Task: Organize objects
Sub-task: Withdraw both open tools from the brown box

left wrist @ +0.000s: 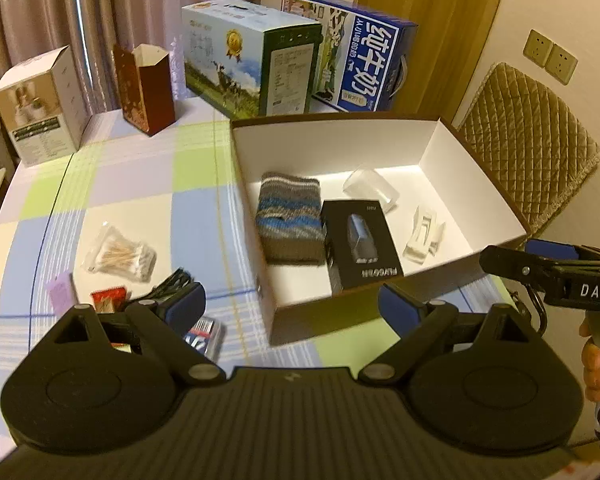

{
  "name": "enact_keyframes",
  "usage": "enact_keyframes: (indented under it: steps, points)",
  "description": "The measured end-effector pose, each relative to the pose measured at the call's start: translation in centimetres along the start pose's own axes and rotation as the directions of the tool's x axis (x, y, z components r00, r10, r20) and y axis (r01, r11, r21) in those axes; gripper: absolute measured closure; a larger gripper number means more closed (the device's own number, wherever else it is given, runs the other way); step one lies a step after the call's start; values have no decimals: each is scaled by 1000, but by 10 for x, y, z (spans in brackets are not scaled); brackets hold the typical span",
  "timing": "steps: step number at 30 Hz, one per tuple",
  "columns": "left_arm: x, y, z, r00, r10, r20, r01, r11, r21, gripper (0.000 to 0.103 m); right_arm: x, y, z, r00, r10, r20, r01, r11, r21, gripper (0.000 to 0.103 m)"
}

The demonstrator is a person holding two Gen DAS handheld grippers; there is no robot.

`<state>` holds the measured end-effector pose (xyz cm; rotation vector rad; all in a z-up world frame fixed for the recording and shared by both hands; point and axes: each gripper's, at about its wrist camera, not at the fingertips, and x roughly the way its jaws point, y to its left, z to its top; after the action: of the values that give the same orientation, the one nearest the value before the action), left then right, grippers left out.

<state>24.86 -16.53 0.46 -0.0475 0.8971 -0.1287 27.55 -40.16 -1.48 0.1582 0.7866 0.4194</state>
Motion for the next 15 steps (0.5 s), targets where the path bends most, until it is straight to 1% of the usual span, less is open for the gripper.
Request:
enact_keyframes:
  steps: [7,15]
  points:
    - [-18,18,-23,1000,-3,-10,3,1000,-17,12,-10,21,-15,1000,-7,-5,7,1000,3,2]
    - [-37,43,-47,1000,8,-20,-9,999,-39,12,-11,50,-35,999,0,-43,0,1000,-1,2]
